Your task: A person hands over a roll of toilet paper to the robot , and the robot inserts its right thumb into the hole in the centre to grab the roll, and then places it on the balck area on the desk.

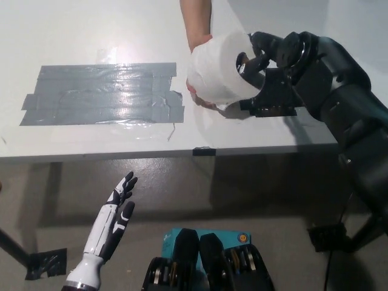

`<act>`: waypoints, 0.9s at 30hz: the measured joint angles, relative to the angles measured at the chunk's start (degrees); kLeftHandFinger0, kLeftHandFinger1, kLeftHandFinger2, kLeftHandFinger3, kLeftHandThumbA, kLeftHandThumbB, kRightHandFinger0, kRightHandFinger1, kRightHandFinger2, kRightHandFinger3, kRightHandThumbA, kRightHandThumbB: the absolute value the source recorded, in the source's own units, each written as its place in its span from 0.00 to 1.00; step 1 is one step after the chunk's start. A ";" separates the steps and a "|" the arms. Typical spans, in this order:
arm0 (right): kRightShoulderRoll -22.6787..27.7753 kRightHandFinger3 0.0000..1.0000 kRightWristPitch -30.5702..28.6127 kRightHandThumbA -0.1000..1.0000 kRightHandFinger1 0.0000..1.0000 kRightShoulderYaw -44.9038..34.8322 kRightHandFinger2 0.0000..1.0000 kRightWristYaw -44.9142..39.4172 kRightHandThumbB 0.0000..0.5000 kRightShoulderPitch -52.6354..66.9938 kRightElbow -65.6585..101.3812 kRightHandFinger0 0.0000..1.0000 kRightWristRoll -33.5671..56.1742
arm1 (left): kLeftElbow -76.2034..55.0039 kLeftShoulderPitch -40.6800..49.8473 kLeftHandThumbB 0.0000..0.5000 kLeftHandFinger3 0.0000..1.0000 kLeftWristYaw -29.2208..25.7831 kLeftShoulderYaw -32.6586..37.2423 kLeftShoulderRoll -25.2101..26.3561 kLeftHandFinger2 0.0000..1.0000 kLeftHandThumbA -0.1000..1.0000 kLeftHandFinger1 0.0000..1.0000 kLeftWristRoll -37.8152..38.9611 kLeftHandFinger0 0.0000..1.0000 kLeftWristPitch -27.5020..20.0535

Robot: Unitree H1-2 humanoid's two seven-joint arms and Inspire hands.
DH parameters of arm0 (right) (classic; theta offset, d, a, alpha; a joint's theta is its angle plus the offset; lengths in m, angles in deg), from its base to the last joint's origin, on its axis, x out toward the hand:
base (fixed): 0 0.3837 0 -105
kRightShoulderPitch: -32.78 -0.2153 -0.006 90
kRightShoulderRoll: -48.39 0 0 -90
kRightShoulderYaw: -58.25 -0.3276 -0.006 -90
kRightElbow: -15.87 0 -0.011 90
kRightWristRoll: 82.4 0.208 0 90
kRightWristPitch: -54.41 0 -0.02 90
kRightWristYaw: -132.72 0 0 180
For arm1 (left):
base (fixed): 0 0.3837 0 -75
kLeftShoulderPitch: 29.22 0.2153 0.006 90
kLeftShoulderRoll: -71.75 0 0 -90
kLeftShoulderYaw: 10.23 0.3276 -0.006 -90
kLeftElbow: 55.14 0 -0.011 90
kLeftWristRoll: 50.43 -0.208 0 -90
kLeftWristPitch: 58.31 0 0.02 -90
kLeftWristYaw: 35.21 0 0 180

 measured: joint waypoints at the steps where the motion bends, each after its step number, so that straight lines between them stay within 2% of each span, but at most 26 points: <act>1: 0.10 0.45 0.09 0.00 0.35 0.74 0.55 -0.55 0.56 -0.03 0.00 0.07 -0.28 | 0.00 -0.12 0.40 1.00 0.00 0.04 0.02 1.00 1.00 1.00 -0.02 1.00 0.00; 2: 0.20 0.40 0.12 0.00 0.39 1.53 0.55 -0.97 0.50 -0.10 0.00 0.10 -0.68 | 0.00 -0.34 0.42 1.00 0.00 0.12 0.06 1.00 1.00 1.00 -0.07 1.00 -0.02; 3: 0.27 0.39 0.06 0.00 0.39 1.63 0.54 -1.01 0.48 -0.15 0.04 0.09 -0.80 | 0.02 -0.67 0.42 1.00 0.00 0.20 0.11 1.00 1.00 1.00 -0.13 1.00 -0.05; 4: 0.29 0.34 -0.07 0.00 0.40 1.11 0.55 -0.49 0.50 -0.15 0.09 0.06 -0.72 | 0.07 -1.06 0.43 1.00 -0.01 0.28 0.16 1.00 1.00 1.00 -0.24 1.00 -0.09; 5: 0.27 0.28 -0.16 0.00 0.44 0.80 0.62 -0.12 0.54 -0.13 0.09 0.03 -0.65 | 0.07 -1.26 0.42 1.00 -0.01 0.31 0.20 1.00 1.00 1.00 -0.31 1.00 -0.10; 6: 0.25 0.31 -0.27 0.00 0.46 0.06 0.69 0.42 0.52 -0.05 0.09 0.01 -0.47 | 0.08 -1.47 0.41 1.00 -0.01 0.34 0.24 1.00 1.00 1.00 -0.37 1.00 -0.11; 7: 0.24 0.40 -0.39 0.00 0.54 -1.26 0.86 0.98 0.51 0.10 0.10 0.01 -0.08 | 0.08 -1.62 0.41 1.00 -0.01 0.36 0.26 1.00 1.00 1.00 -0.42 1.00 -0.11; 8: 0.25 0.49 -0.44 0.00 0.67 -2.58 1.00 1.60 0.47 0.33 0.10 0.10 0.44 | 0.09 -1.78 0.41 1.00 -0.01 0.38 0.30 1.00 1.00 1.00 -0.44 1.00 -0.11; 9: 0.24 0.49 -0.43 0.00 0.67 -4.10 1.00 2.13 0.47 0.59 0.10 0.10 0.98 | 0.11 -1.89 0.41 1.00 -0.01 0.39 0.34 1.00 1.00 1.00 -0.49 1.00 -0.11; 10: 0.24 0.58 -0.44 0.00 0.77 -4.98 1.00 2.48 0.42 0.81 0.10 0.17 1.34 | 0.13 -1.95 0.41 1.00 -0.01 0.39 0.35 1.00 1.00 1.00 -0.53 1.00 -0.12; 11: 0.24 0.67 -0.58 0.00 0.72 -7.83 1.00 3.30 0.43 1.40 0.11 0.15 2.55 | 0.22 -2.05 0.41 1.00 -0.02 0.39 0.36 1.00 1.00 1.00 -0.60 1.00 -0.16; 12: 0.24 0.82 -0.64 0.00 0.65 -8.78 1.00 3.56 0.44 1.64 0.11 0.10 3.02 | 0.24 -2.08 0.41 1.00 -0.02 0.39 0.36 1.00 1.00 1.00 -0.63 1.00 -0.16; 13: 0.23 0.88 -0.67 0.00 0.64 -10.15 0.97 3.91 0.47 1.94 0.11 0.11 3.52 | 0.26 -2.11 0.43 1.00 -0.01 0.39 0.36 1.00 1.00 1.00 -0.67 1.00 -0.16; 14: 0.22 0.97 -0.77 0.00 0.60 -13.04 0.95 4.60 0.53 2.73 0.10 0.07 5.07 | 0.27 -2.15 0.43 1.00 -0.01 0.39 0.36 1.00 1.00 1.00 -0.74 1.00 -0.16; 16: 0.20 0.97 -0.83 0.00 0.56 -16.35 0.89 5.18 0.54 3.49 0.09 0.07 6.68 | 0.28 -2.17 0.43 1.00 -0.01 0.39 0.38 1.00 1.00 1.00 -0.81 1.00 -0.16; 17: 0.15 1.00 -0.87 0.00 0.56 -19.26 0.93 5.67 0.48 4.29 0.09 0.04 8.11 | 0.31 -2.20 0.44 1.00 -0.01 0.38 0.39 1.00 1.00 1.00 -0.87 1.00 -0.16; 19: -0.13 1.00 -0.88 0.00 0.59 -24.37 1.00 6.59 0.45 5.70 0.09 0.02 10.54 | 0.42 -2.27 0.42 1.00 -0.01 0.38 0.45 1.00 1.00 1.00 -0.95 1.00 -0.16; 21: -0.37 1.00 -0.87 0.00 0.55 -27.90 0.98 6.86 0.52 6.71 0.08 0.01 12.47 | 0.49 -2.33 0.40 1.00 -0.01 0.37 0.43 1.00 1.00 1.00 -0.99 1.00 -0.15; 23: -0.58 1.00 -0.84 0.00 0.47 -31.78 0.92 6.91 0.50 7.70 0.08 0.00 14.19 | 0.60 -2.33 0.41 1.00 0.00 0.38 0.42 1.00 1.00 1.00 -1.02 1.00 -0.15; 24: -0.73 1.00 -0.80 0.00 0.48 -34.88 0.92 6.94 0.51 8.46 0.08 0.00 15.89 | 0.71 -2.33 0.41 1.00 0.00 0.38 0.43 1.00 1.00 1.00 -1.04 1.00 -0.14; 25: -0.81 1.00 -0.73 0.00 0.45 -36.91 0.87 6.94 0.48 8.96 0.08 0.00 17.04 | 0.75 -2.33 0.40 1.00 0.00 0.38 0.43 1.00 1.00 1.00 -1.04 1.00 -0.14; 27: -1.02 1.00 -0.57 0.00 0.45 -40.67 0.86 6.92 0.43 9.78 0.08 0.00 19.19 | 0.81 -2.33 0.40 1.00 0.00 0.38 0.42 1.00 1.00 1.00 -1.05 1.00 -0.14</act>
